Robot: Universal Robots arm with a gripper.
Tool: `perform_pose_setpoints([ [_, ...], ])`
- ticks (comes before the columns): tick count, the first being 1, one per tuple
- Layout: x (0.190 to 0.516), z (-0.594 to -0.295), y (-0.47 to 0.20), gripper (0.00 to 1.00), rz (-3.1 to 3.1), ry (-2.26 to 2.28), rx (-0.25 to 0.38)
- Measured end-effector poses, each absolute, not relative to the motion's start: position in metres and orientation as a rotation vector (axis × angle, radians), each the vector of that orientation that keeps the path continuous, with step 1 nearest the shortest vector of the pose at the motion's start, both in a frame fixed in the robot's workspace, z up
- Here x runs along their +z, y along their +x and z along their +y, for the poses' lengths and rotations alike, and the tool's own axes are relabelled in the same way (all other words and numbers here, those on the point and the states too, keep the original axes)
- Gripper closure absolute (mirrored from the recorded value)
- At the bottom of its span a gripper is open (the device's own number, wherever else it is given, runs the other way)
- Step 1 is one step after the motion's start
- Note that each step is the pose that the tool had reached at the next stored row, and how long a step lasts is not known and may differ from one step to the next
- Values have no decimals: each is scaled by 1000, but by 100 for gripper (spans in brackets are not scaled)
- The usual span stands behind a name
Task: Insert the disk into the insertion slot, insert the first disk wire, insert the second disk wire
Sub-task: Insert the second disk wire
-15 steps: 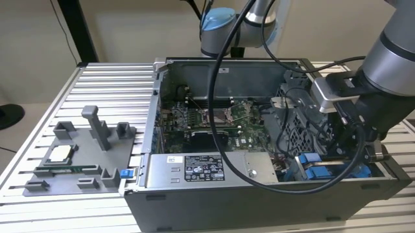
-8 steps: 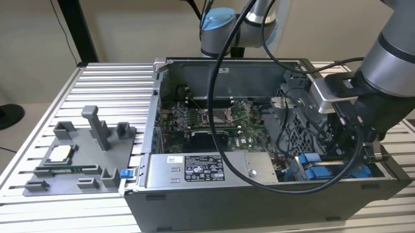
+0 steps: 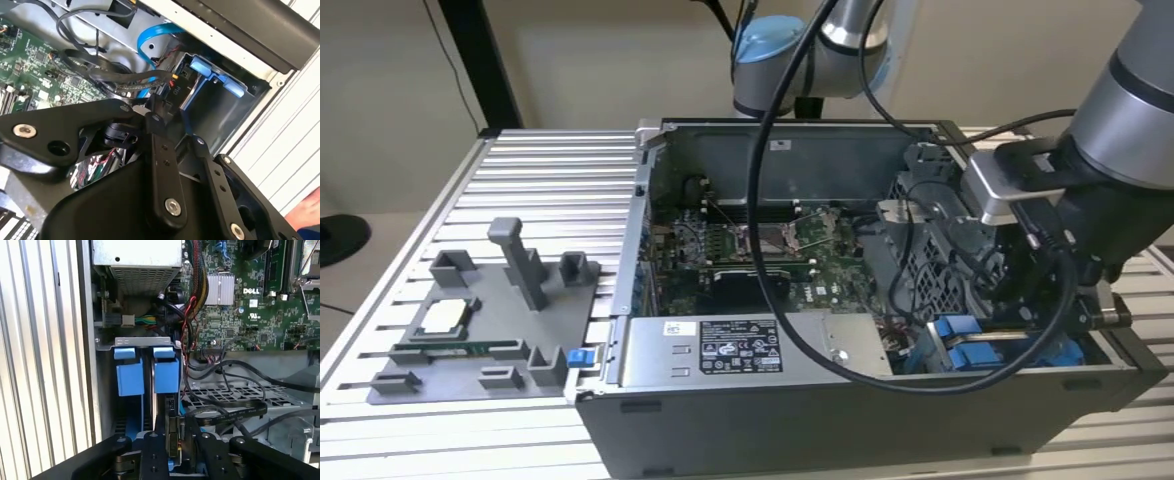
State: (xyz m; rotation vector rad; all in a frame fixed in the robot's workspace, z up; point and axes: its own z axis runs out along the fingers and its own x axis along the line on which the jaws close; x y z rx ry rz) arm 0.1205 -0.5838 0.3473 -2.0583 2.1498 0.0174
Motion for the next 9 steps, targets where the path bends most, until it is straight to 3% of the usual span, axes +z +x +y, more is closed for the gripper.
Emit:
perform_pose_setpoints([
  [9, 374, -584, 121, 0, 2153, -2060, 23],
])
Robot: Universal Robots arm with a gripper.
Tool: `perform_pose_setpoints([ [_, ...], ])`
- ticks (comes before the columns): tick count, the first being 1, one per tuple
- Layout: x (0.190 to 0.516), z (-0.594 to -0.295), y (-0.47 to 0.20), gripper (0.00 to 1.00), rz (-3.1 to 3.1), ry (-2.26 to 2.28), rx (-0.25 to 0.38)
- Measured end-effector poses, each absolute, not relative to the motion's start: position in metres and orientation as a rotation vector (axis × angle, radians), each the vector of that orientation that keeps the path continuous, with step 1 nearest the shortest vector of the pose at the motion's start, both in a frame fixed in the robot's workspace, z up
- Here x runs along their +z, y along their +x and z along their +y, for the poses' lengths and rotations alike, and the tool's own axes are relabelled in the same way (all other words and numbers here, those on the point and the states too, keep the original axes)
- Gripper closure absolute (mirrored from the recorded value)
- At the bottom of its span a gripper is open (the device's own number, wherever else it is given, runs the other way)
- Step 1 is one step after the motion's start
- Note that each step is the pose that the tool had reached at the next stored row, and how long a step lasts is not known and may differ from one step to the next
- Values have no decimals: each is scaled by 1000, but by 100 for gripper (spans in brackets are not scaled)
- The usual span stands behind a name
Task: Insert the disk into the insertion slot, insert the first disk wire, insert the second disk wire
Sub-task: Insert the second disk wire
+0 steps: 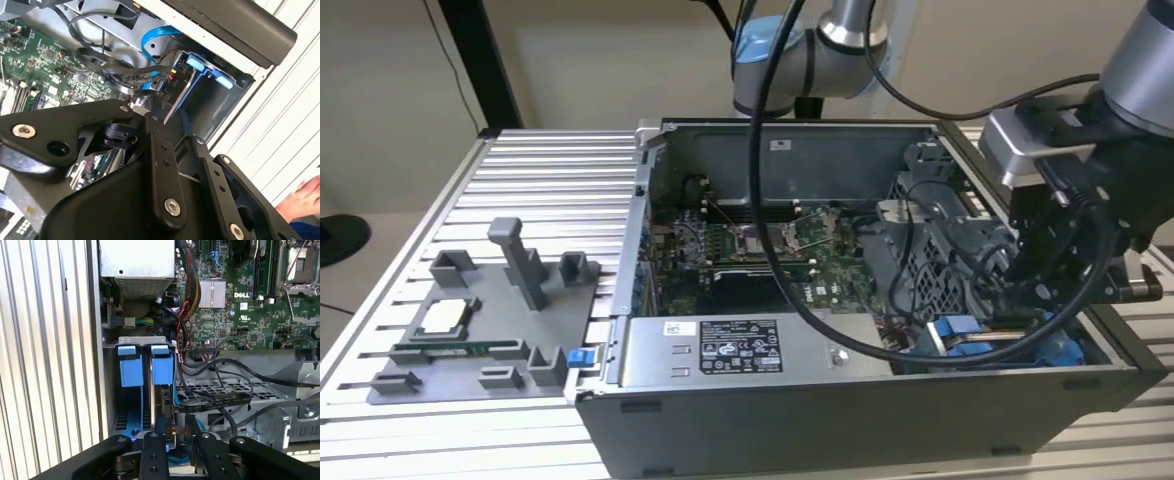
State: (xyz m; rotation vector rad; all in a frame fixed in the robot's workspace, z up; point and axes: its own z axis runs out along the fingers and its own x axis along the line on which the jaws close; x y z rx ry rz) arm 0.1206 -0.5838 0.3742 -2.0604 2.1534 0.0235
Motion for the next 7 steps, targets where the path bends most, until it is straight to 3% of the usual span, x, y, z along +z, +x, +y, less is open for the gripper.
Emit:
perform_pose_setpoints([
  [7, 376, -584, 121, 0, 2154, -2061, 24],
])
